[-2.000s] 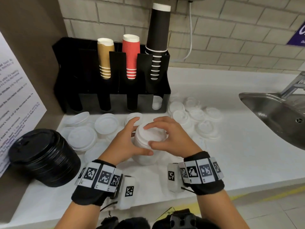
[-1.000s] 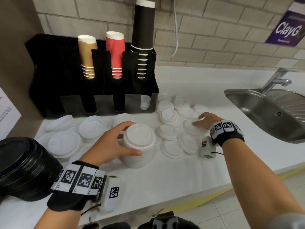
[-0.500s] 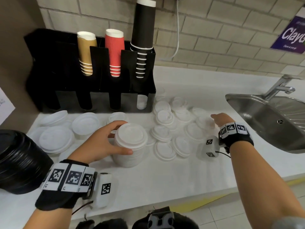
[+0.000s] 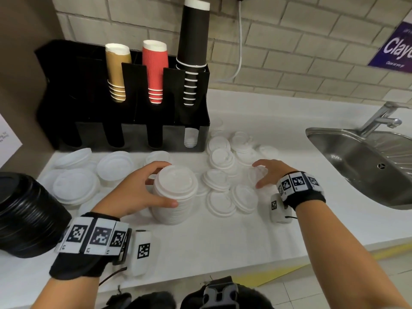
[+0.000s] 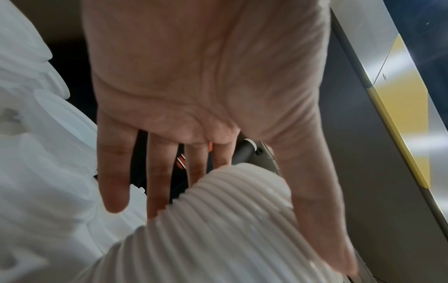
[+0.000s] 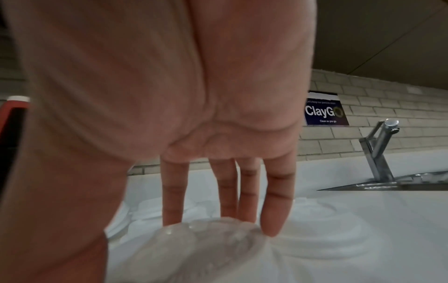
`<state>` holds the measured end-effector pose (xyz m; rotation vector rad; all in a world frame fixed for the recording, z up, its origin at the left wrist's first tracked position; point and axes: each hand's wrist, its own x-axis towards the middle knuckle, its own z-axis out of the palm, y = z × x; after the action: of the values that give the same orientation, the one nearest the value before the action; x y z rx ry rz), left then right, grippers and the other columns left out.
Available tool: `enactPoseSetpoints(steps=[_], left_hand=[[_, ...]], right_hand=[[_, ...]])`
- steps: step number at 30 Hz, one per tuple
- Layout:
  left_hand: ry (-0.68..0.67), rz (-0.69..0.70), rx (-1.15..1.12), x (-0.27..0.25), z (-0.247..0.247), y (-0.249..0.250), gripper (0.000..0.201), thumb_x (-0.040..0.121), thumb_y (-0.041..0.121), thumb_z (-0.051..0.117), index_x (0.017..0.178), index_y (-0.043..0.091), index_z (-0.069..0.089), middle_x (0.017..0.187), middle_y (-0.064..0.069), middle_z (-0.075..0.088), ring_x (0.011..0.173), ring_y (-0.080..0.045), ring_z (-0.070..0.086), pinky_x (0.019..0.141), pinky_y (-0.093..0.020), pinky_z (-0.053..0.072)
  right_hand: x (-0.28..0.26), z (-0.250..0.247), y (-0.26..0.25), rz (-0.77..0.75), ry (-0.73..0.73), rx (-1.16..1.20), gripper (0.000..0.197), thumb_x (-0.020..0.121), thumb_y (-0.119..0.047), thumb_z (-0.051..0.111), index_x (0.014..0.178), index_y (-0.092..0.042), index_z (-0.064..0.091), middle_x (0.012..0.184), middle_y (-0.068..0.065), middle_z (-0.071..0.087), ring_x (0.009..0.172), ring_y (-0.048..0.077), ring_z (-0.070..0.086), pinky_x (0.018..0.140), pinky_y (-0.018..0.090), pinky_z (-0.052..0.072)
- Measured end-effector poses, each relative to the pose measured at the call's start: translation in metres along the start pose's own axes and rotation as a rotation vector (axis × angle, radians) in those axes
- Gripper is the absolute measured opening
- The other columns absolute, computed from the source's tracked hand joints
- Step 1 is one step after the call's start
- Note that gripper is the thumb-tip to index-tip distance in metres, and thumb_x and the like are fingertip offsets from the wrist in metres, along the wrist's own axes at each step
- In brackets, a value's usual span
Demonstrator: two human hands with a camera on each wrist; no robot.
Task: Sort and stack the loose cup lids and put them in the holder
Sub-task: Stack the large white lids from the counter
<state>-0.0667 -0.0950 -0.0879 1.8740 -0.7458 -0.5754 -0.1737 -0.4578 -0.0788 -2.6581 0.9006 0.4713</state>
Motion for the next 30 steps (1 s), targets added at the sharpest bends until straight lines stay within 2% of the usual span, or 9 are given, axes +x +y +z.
enactPoseSetpoints(steps=[4,7,13,16,18,21,25,27,30], left_hand=[[0.007,-0.004,0.006,0.0,0.001,-0.001,0.079,0.052,0.03,0.092,0.119,0.045,0.053,0.121,0.02,0.057,0.108,0.002,0.053,0.08,-0.015,0.042],[0.012,-0.007,0.005,-0.001,0.002,-0.001,0.077,0.057,0.026,0.092,0.12,0.046,0.052,0.121,0.022,0.056,0.108,0.003,0.052,0.079,-0.014,0.042],[0.037,-0.011,0.003,-0.004,0.003,-0.003,0.087,0.061,0.026,0.091,0.134,0.042,0.046,0.128,0.022,0.052,0.116,-0.003,0.05,0.094,-0.024,0.042],[0.064,-0.004,0.002,-0.006,0.005,-0.003,0.095,0.06,0.026,0.092,0.138,0.041,0.041,0.128,0.021,0.05,0.113,0.002,0.05,0.088,-0.014,0.041],[0.066,-0.001,-0.006,-0.007,0.005,-0.003,0.102,0.057,0.026,0.093,0.141,0.038,0.037,0.128,0.02,0.05,0.113,0.004,0.05,0.088,-0.013,0.04],[0.062,-0.001,-0.03,-0.008,0.006,-0.004,0.105,0.056,0.023,0.094,0.142,0.037,0.036,0.129,0.018,0.052,0.115,0.002,0.051,0.088,-0.014,0.042],[0.071,0.005,-0.037,-0.01,0.006,-0.007,0.1,0.056,0.023,0.094,0.138,0.038,0.039,0.127,0.02,0.053,0.113,0.005,0.052,0.084,-0.011,0.042],[0.075,-0.003,-0.045,-0.011,0.006,-0.008,0.103,0.056,0.023,0.094,0.141,0.036,0.037,0.13,0.02,0.052,0.115,0.003,0.052,0.087,-0.013,0.042],[0.073,-0.001,-0.055,-0.011,0.007,-0.008,0.103,0.056,0.024,0.094,0.142,0.035,0.037,0.132,0.017,0.051,0.117,-0.001,0.052,0.093,-0.02,0.044]], right_hand=[[-0.009,-0.012,-0.007,0.038,0.076,0.003,0.072,0.072,-0.03,0.078,0.135,-0.032,0.043,0.128,0.01,0.045,0.117,0.032,0.048,0.095,0.042,0.045],[-0.028,-0.024,-0.022,-0.036,0.174,0.061,0.072,0.071,-0.032,0.077,0.132,-0.033,0.04,0.117,0.004,0.042,0.102,0.025,0.051,0.082,0.035,0.043],[-0.073,-0.015,-0.1,-0.641,0.116,0.407,0.06,0.074,-0.024,0.079,0.122,-0.042,0.046,0.119,-0.005,0.045,0.1,0.011,0.053,0.072,0.009,0.04],[-0.089,-0.006,-0.13,-0.852,0.064,0.393,0.056,0.077,-0.019,0.077,0.122,-0.039,0.051,0.114,-0.023,0.046,0.102,-0.01,0.046,0.076,0.002,0.037],[-0.093,-0.001,-0.144,-0.927,0.046,0.329,0.056,0.076,-0.017,0.077,0.123,-0.036,0.053,0.115,-0.023,0.047,0.102,-0.016,0.041,0.079,-0.001,0.033],[-0.096,0.004,-0.159,-0.951,0.015,0.265,0.056,0.073,-0.016,0.077,0.122,-0.034,0.056,0.117,-0.007,0.047,0.111,0.0,0.042,0.086,0.005,0.032],[-0.097,0.008,-0.169,-0.94,-0.006,0.183,0.057,0.07,-0.017,0.078,0.122,-0.031,0.058,0.12,0.0,0.047,0.117,0.016,0.042,0.104,0.033,0.037],[-0.096,0.01,-0.169,-0.93,-0.014,0.169,0.058,0.07,-0.018,0.078,0.122,-0.032,0.058,0.12,0.0,0.046,0.117,0.017,0.042,0.103,0.032,0.037],[-0.094,0.013,-0.167,-0.918,-0.015,0.201,0.059,0.07,-0.018,0.079,0.123,-0.031,0.057,0.12,0.0,0.045,0.115,0.015,0.042,0.091,0.02,0.036]])
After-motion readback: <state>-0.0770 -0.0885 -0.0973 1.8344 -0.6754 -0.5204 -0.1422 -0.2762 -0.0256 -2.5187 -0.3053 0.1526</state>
